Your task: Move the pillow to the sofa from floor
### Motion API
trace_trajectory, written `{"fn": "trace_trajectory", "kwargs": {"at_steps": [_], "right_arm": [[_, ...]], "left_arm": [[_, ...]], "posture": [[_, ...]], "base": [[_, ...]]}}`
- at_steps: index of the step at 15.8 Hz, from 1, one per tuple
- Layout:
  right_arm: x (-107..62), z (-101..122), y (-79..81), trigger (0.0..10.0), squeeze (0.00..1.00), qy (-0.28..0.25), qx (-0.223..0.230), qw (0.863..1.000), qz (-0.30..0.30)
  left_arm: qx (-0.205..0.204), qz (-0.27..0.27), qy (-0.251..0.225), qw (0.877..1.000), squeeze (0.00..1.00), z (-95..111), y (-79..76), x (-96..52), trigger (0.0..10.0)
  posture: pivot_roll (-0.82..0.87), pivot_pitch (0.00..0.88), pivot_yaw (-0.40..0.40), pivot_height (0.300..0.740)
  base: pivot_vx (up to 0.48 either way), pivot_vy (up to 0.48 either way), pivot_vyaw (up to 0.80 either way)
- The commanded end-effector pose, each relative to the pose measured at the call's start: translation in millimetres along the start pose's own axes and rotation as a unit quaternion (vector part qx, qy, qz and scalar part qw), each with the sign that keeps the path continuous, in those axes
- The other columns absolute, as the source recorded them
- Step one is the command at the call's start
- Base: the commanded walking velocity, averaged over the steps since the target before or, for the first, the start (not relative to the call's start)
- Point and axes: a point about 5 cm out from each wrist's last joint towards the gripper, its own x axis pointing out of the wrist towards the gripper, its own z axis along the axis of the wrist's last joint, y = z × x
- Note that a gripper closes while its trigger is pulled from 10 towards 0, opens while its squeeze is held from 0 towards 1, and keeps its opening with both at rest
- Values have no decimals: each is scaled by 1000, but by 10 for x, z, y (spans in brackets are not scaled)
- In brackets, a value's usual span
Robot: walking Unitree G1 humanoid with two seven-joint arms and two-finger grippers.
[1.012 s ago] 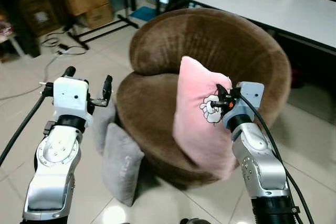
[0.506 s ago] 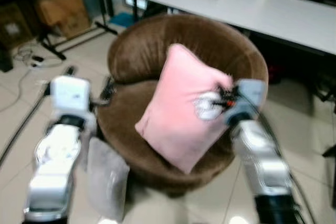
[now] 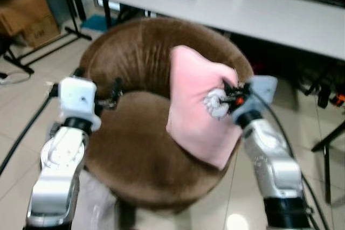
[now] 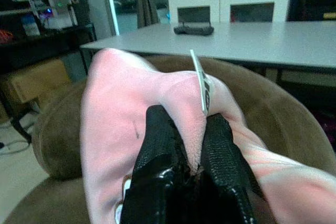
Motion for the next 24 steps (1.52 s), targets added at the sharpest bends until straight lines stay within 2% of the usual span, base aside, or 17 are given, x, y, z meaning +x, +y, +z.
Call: {"fn": "trace_trajectory", "kwargs": {"at_steps": [1, 5, 7, 9, 11, 12, 13, 16, 18, 20, 22, 24], "right_arm": [[51, 231, 181, 10000, 0, -54, 3, 998, 42], [90, 300, 275, 10000, 0, -56, 7, 995, 80], [142, 355, 390, 10000, 0, -51, 20, 991, 119], [295, 363, 569, 10000, 0, -20, 2, 987, 157], [404, 323, 682, 10000, 0, 13, -4, 986, 168], [475, 223, 870, 10000, 0, 50, -38, 974, 219], [493, 202, 913, 10000, 0, 56, -43, 971, 229], [645, 75, 1298, 10000, 0, 112, -1, 957, 268], [743, 85, 1470, 10000, 0, 133, 49, 956, 257], [874, 84, 1510, 10000, 0, 157, 103, 963, 194], [988, 44, 1378, 10000, 0, 174, 139, 969, 105], [1050, -60, 1093, 10000, 0, 196, 154, 968, -5]], "left_arm": [[12, 10, 2, 1000, 0, 2, 67, -16, 10000], [18, 11, -2, 1000, 0, 20, 61, -25, 10000], [16, 10, 5, 1000, 0, 8, 76, -46, 10000], [50, -30, 31, 998, 0, -75, 115, -102, 10000], [56, -49, 48, 996, 0, -123, 149, -132, 10000], [63, -86, 68, 992, 0, -171, 153, -175, 10000], [65, -97, 73, 991, 0, -185, 152, -188, 10000], [84, -136, 103, 982, 0, -259, 191, -306, 10000], [87, -149, 111, 979, 0, -254, 200, -361, 10000], [89, -155, 116, 977, 0, -251, 210, -398, 10000], [89, -161, 120, 976, 0, -251, 207, -423, 10000], [89, -165, 124, 975, 0, -259, 203, -442, 10000]], "posture": [[128, 0, -35, 740], [141, 0, -47, 740], [146, 0, -56, 740], [146, 0, -61, 740], [146, 0, -65, 740], [144, 0, -62, 740], [144, 0, -62, 740], [164, 0, -77, 740], [178, 0, -87, 740], [190, 0, -96, 740], [195, 0, -103, 740], [195, 0, -105, 740]], "base": [[322, 0, 0], [223, 0, 0], [0, 0, 0], [0, 0, 0], [0, 0, 0], [0, 0, 0], [0, 0, 0], [0, 0, 0], [0, 0, 0], [0, 0, 0], [0, 0, 0], [0, 0, 0]]}}
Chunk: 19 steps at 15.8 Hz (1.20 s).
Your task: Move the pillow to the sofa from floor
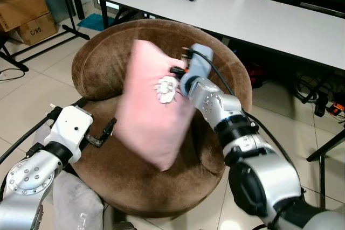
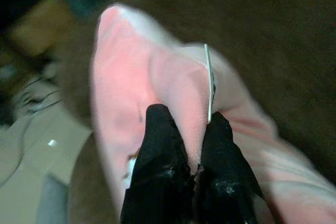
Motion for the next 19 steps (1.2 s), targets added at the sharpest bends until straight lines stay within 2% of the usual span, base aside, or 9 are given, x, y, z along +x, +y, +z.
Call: {"fn": "trace_trajectory", "kwargs": {"at_steps": [1, 3, 7, 9, 11, 12, 14, 15, 19], "right_arm": [[15, -13, 61, 10000, 0, 2, 47, 998, -32], [30, -163, -427, 10000, 0, 34, 130, 982, -132], [-37, -443, -893, 10000, 0, 69, 179, 958, -214], [-55, -452, -999, 10000, 0, 68, 184, 953, -230], [-41, -413, -967, 10000, 0, 63, 175, 960, -212], [-39, -417, -959, 10000, 0, 63, 146, 965, -211], [-40, -427, -960, 10000, 0, 63, 151, 963, -213], [-26, -383, -929, 10000, 1000, 49, 168, 965, -196], [-20, -150, -964, 10000, 1000, -17, 161, 970, -182]], "left_arm": [[2, -12, -1, 1000, 0, 28, -27, -18, 10000], [-6, -47, 14, 999, 0, -13, -93, -32, 10000], [-13, -73, 22, 997, 0, -30, -118, -34, 10000], [-13, -78, 20, 997, 0, -13, -105, -19, 10000], [-12, -80, 21, 996, 0, -8, -95, -10, 10000], [-7, -80, 20, 997, 0, -10, -90, 11, 10000], [-7, -79, 17, 997, 0, 0, -87, 27, 10000], [-8, -80, 15, 997, 0, 12, -85, 33, 10000], [-10, -82, 14, 996, 0, 13, -88, 29, 10000]], "posture": [[195, 0, -105, 740], [188, 0, -98, 740], [181, 0, -80, 740], [179, 0, -75, 740], [175, 0, -70, 740], [174, 0, -68, 740], [175, 0, -69, 740], [178, 0, -71, 740], [181, 0, -78, 740]], "base": [[0, 0, 0], [0, 0, 0], [0, 0, 0], [0, 0, 0], [0, 0, 0], [0, 0, 0], [0, 0, 0], [0, 0, 0], [0, 0, 0]]}}
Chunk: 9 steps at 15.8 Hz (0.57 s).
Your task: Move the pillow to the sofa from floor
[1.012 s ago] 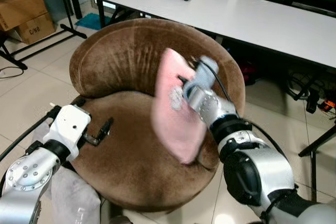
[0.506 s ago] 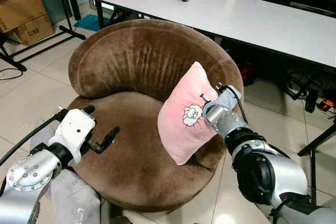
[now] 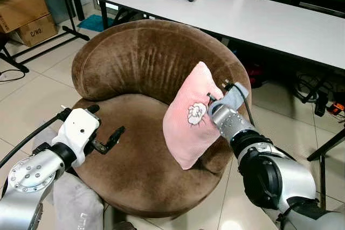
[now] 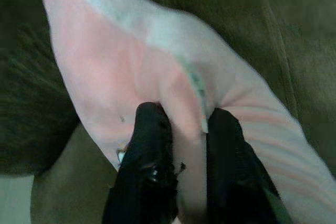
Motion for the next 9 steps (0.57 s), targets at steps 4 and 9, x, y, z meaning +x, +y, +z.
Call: {"fn": "trace_trajectory", "kwargs": {"at_steps": [4, 9], "right_arm": [[-6, 358, -18, 10000, 1000, -72, 13, 997, -4], [-56, 772, -70, 10000, 1000, -171, -65, 982, 50]], "left_arm": [[2, -7, -1, 1000, 0, 7, -9, 31, 10000], [-24, 75, -41, 996, 0, 73, 55, 126, 10000]], "posture": [[175, 0, -77, 740], [164, 0, -92, 740]], "base": [[0, 0, 0], [0, 0, 0]]}}
